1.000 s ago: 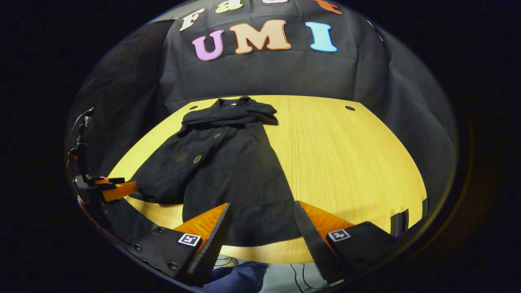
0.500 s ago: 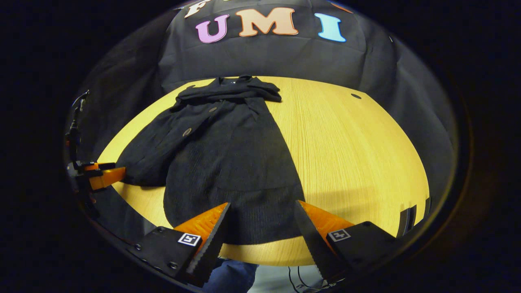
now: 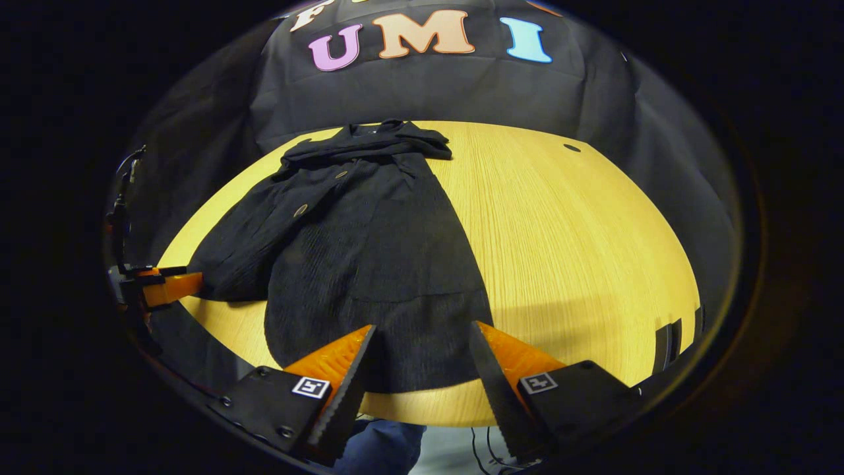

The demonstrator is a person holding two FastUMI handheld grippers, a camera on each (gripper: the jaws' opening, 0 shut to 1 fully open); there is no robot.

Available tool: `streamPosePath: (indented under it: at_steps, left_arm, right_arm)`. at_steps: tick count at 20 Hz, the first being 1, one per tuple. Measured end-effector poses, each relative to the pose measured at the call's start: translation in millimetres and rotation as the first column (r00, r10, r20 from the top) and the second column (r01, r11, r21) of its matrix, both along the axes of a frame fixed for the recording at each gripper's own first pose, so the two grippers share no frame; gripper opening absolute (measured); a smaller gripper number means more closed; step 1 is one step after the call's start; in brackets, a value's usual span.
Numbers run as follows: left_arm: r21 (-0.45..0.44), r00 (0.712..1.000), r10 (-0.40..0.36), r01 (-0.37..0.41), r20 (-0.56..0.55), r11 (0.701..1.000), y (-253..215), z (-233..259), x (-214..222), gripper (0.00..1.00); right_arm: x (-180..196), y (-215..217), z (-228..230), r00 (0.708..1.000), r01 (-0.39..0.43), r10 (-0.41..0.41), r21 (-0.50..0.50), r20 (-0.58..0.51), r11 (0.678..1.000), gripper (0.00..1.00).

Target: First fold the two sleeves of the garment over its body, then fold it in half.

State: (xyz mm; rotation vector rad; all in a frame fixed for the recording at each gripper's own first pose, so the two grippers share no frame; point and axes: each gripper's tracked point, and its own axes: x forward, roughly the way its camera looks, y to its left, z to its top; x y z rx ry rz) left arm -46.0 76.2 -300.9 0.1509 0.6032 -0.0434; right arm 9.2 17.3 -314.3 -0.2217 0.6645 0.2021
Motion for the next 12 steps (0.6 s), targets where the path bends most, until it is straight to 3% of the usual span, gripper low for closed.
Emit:
streamPosePath:
  at_steps: [1,2,5,6,7,8,9,10,12]
  left_arm:
    - [-0.001,1.0,-0.015,0.015,-0.01,1.0,-4,0,-1,0.84]
    - [0.001,0.999,-0.025,0.025,-0.02,1.0,-6,0,-2,0.77]
    - [-0.003,0.998,-0.064,0.064,-0.029,0.998,-14,1,-2,0.58]
    - [-0.006,0.996,-0.079,0.079,-0.032,0.997,-16,0,-1,0.46]
    - [-0.012,0.996,-0.085,0.084,-0.037,0.996,-16,1,-2,0.41]
    - [-0.023,0.996,-0.08,0.08,-0.037,0.997,-16,0,-2,0.31]
    - [-0.037,0.997,-0.073,0.072,-0.034,0.997,-15,1,-2,0.28]
    - [-0.048,0.997,-0.077,0.076,-0.03,0.996,-16,2,-3,0.17]
    - [-0.064,0.995,-0.093,0.091,-0.022,0.994,-18,2,-2,0.15]
  right_arm:
    - [0,1,1,1.0,-0.003,0.003,-0.01,0.001,1.0,0.77]
    - [-1,3,0,1.0,-0.014,0.014,-0.014,-0.002,1.0,0.72]
    - [0,6,1,0.999,-0.035,0.035,-0.01,-0.018,0.999,0.63]
    - [-1,6,-1,0.999,-0.036,0.036,-0.006,-0.027,0.999,0.62]
    - [0,7,0,0.999,-0.043,0.042,-0.009,-0.03,0.999,0.52]
    - [-2,10,-1,0.997,-0.063,0.063,-0.004,-0.034,0.998,0.54]
    - [-2,12,0,0.998,-0.066,0.066,-0.004,-0.021,0.998,0.43]
    - [-3,13,-1,0.997,-0.07,0.07,0.0,-0.01,0.998,0.33]
    - [-4,15,-2,0.998,-0.049,0.049,-0.001,0.026,0.999,0.21]
